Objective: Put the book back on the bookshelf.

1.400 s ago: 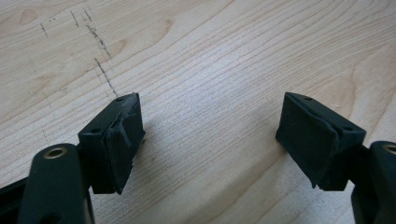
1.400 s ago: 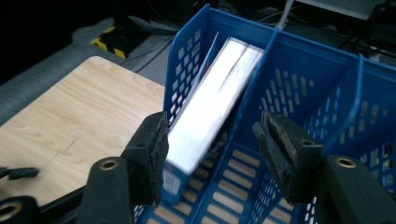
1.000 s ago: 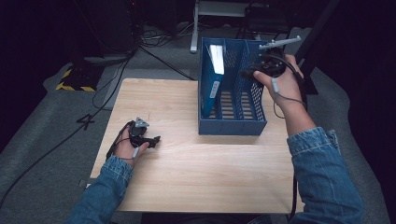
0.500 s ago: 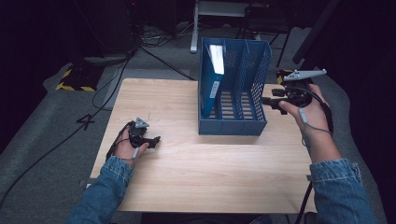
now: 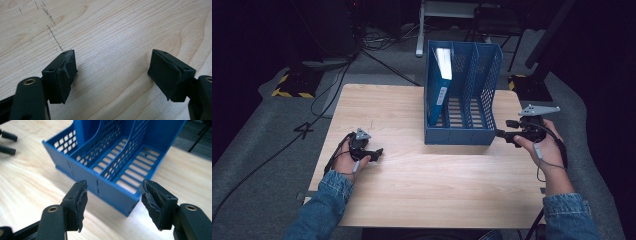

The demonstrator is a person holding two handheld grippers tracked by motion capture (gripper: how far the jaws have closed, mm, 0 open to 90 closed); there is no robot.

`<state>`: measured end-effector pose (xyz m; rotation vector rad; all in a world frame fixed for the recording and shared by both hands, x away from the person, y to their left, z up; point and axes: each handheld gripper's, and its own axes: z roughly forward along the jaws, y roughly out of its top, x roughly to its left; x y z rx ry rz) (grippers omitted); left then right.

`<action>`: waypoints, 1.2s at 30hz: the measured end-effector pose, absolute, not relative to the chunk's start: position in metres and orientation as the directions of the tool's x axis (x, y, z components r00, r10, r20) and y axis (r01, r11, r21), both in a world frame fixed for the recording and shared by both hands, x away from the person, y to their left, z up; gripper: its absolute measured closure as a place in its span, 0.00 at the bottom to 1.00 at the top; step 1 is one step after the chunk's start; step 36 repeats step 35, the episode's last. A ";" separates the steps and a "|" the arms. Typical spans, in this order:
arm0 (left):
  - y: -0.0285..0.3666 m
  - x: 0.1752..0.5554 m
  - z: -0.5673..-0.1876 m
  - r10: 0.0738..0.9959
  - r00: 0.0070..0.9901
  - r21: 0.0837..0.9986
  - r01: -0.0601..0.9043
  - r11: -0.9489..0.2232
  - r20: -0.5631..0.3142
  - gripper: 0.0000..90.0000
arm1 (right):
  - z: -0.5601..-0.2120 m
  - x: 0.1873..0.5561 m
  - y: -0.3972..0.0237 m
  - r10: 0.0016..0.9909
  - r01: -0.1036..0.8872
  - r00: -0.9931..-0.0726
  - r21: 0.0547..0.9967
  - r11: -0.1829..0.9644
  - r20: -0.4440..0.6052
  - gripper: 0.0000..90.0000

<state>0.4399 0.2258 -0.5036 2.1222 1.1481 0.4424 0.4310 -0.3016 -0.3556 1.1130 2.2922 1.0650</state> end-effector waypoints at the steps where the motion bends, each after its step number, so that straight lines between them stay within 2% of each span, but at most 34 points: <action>1: 0.226 0.440 -0.504 0.831 0.556 0.699 0.604 -0.383 -0.025 0.25 | -0.363 0.429 -0.301 0.785 0.508 -0.620 0.752 0.420 -0.019 0.43; 9: 0.226 0.438 -0.504 0.830 0.558 0.698 0.604 -0.384 -0.026 0.25 | -0.404 0.421 -0.298 0.794 0.527 -0.608 0.746 0.406 -0.002 0.42; 15: 0.226 0.438 -0.504 0.829 0.558 0.698 0.604 -0.384 -0.027 0.25 | -0.441 0.422 -0.297 0.818 0.609 -0.575 0.678 0.412 0.020 0.41; 20: 0.226 0.438 -0.504 0.829 0.558 0.698 0.605 -0.383 -0.028 0.25 | -0.478 0.425 -0.301 0.845 0.632 -0.533 0.682 0.369 0.038 0.41; 22: 0.226 0.439 -0.504 0.828 0.560 0.699 0.601 -0.387 -0.023 0.25 | -0.487 0.426 -0.302 0.846 0.634 -0.533 0.670 0.386 0.017 0.40; 23: 0.226 0.439 -0.503 0.828 0.561 0.699 0.601 -0.388 -0.022 0.25 | -0.492 0.427 -0.302 0.844 0.633 -0.536 0.657 0.409 -0.009 0.36; 28: 0.225 0.439 -0.504 0.829 0.558 0.700 0.602 -0.384 -0.025 0.25 | -0.505 0.429 -0.303 0.847 0.572 -0.532 0.733 0.368 -0.009 0.14; 36: 0.225 0.439 -0.504 0.829 0.558 0.700 0.603 -0.383 -0.027 0.24 | -0.505 0.431 -0.301 0.853 0.580 -0.521 0.730 0.362 -0.009 0.13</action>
